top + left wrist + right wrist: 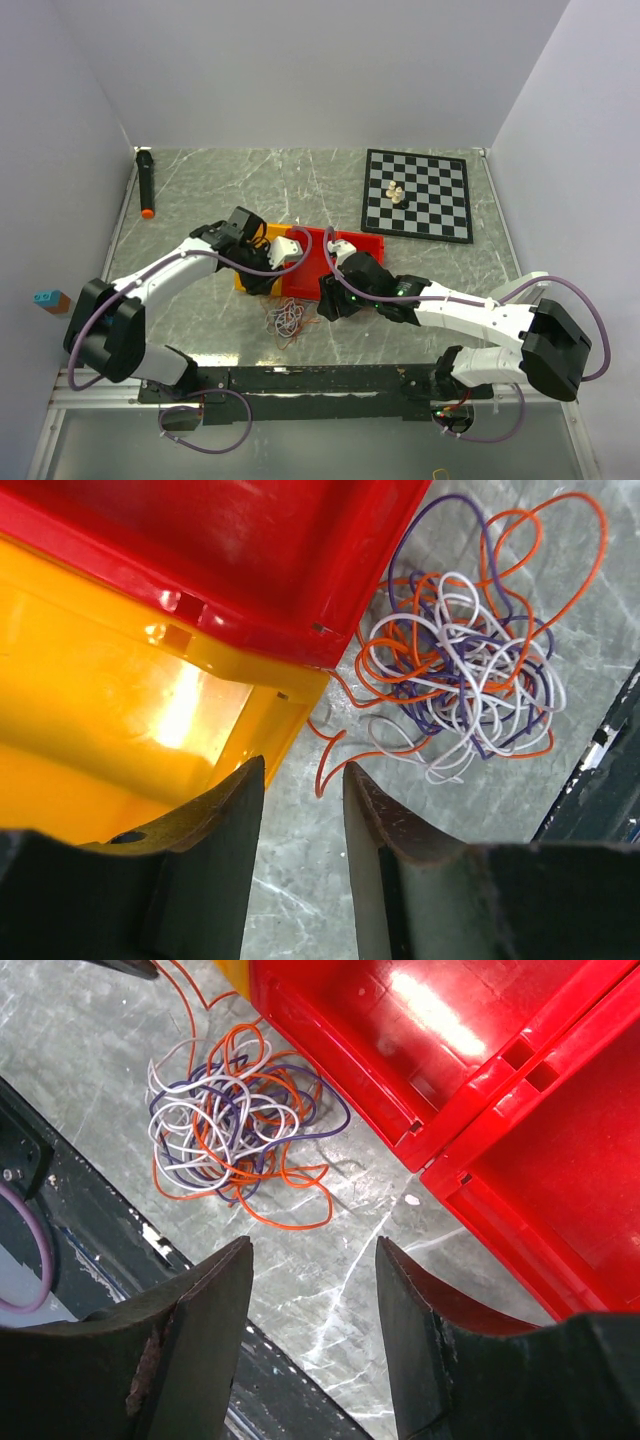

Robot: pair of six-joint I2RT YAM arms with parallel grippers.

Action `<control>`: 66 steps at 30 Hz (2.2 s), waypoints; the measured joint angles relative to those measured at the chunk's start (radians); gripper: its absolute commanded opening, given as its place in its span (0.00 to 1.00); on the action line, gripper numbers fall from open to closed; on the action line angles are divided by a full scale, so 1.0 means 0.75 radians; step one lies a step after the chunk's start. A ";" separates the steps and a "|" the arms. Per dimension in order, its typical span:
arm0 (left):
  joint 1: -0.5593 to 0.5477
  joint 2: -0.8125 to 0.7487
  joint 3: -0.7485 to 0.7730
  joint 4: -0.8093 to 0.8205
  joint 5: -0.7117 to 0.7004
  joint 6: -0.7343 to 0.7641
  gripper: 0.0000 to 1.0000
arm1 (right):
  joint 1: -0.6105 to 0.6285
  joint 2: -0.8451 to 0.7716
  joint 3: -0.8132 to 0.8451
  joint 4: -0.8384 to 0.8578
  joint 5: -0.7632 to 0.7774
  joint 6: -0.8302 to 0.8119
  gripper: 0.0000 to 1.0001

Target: Untangle the cables

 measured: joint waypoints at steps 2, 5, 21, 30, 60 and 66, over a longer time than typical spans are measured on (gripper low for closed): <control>-0.003 -0.027 0.000 -0.001 0.000 -0.001 0.41 | 0.000 0.000 0.000 -0.003 0.001 0.000 0.58; -0.009 -0.060 0.000 -0.007 0.000 0.000 0.41 | 0.000 0.001 0.000 -0.006 0.002 0.001 0.57; -0.036 -0.058 -0.100 0.071 -0.084 -0.018 0.43 | 0.000 -0.003 0.000 -0.028 0.012 0.020 0.54; -0.036 -0.005 -0.112 0.102 -0.086 -0.034 0.18 | 0.000 -0.007 -0.001 -0.027 0.012 0.034 0.51; -0.037 -0.265 0.020 -0.147 0.075 -0.066 0.01 | 0.078 0.079 0.053 0.087 -0.068 -0.093 0.64; -0.036 -0.262 -0.038 -0.141 0.052 -0.070 0.01 | 0.114 0.176 0.116 0.137 -0.090 -0.176 0.61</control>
